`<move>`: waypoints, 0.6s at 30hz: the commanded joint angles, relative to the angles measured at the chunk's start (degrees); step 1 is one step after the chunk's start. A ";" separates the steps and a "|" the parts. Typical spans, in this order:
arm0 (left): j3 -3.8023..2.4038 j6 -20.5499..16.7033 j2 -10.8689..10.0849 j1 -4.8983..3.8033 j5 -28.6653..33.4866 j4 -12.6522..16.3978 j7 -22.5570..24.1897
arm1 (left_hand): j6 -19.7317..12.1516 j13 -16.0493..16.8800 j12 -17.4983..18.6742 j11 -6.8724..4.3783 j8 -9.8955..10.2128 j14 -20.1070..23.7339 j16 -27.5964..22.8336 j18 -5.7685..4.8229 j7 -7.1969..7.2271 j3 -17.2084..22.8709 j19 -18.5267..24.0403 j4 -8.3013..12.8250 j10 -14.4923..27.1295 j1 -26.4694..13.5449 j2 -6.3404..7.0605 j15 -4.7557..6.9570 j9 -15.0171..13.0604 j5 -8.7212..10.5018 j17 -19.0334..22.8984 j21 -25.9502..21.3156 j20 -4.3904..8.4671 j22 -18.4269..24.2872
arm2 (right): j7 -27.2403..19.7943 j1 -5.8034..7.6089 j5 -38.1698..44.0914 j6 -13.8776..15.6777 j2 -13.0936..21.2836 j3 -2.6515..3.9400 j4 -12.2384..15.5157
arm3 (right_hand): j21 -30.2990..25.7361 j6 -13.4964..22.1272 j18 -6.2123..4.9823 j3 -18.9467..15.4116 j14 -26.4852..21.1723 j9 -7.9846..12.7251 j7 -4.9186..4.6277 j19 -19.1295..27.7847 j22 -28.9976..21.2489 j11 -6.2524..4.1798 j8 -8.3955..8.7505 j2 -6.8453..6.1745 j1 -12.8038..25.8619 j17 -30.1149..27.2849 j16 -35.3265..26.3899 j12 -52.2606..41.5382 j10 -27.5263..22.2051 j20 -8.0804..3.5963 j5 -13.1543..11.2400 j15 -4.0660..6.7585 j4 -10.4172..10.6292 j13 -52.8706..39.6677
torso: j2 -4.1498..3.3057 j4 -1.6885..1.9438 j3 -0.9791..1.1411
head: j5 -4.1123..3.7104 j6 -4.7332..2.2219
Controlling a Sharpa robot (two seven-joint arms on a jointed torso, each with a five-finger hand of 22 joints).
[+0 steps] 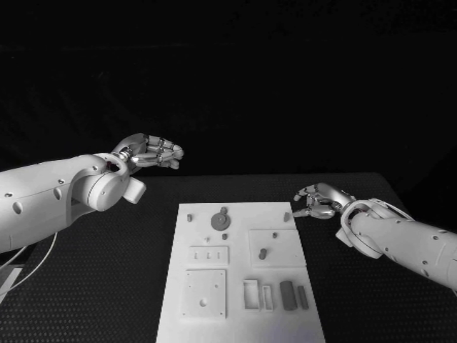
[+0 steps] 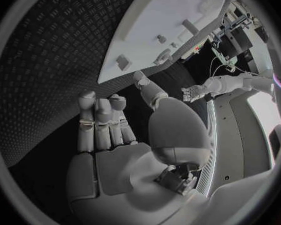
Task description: Assemble the parts on the task board
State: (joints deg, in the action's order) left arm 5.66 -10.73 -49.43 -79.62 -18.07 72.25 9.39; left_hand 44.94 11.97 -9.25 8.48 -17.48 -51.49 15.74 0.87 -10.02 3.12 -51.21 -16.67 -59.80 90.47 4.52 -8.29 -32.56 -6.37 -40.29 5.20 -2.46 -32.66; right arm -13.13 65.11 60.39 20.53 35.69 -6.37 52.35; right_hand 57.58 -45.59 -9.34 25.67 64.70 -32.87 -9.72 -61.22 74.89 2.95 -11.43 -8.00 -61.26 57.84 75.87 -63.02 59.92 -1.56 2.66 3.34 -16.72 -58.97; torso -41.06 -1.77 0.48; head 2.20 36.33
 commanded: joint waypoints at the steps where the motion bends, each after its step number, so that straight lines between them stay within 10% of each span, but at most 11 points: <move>1: -0.02 0.22 0.15 0.01 -0.63 0.05 0.70 | 0.31 -0.06 0.35 0.01 0.36 -0.39 -0.30 1.04 -0.17 -0.38 -0.49 0.09 -0.37 0.31 0.09 0.15 -0.08 0.37 -0.08 -0.34 0.06 -0.07 | -0.09 -0.54 -0.63 2.70 -0.71 0.05 -1.00 | 0.42 0.37 -5.66 -0.41 0.28 0.02 0.01 -0.44 0.11 0.21 0.32 -0.09 0.30 0.15 0.38 -0.49 0.15 0.06 0.08 -0.26 0.07 -0.11 | 0.04 0.11 0.00 | 0.05 0.18; 18: -0.02 0.54 -0.02 0.05 -0.63 0.49 0.67 | 0.25 -0.09 0.57 0.08 0.48 -0.40 -0.42 1.00 -0.26 -0.47 -0.51 0.03 -0.36 0.22 0.08 0.12 -0.08 0.45 -0.08 -0.42 0.05 -0.06 | -0.29 -1.97 -0.65 1.83 -1.36 0.05 -1.19 | 0.65 -0.23 -5.66 -0.43 0.23 -0.17 -0.07 -0.53 0.26 0.30 -0.01 0.22 0.49 0.36 0.83 -1.00 0.01 -0.05 0.08 -0.36 0.05 -0.18 | 0.06 -0.02 -0.01 | 0.35 0.82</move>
State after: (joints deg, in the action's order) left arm 5.67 -10.67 -49.45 -79.57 -18.29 72.58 9.43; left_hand 44.93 11.97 -9.02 8.48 -17.27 -51.49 15.52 0.87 -10.02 2.96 -51.21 -16.50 -59.80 90.47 4.52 -8.29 -32.55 -6.16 -40.29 4.98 -2.46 -32.65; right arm -13.17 63.16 59.85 22.08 34.46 -6.35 51.16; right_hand 57.90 -45.43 -9.33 25.54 64.78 -33.02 -9.54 -61.21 74.94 2.95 -11.43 -8.00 -61.26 58.16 76.44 -63.75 59.93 -1.56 2.66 3.25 -16.59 -59.10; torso -41.00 -1.79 0.43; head 2.59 37.07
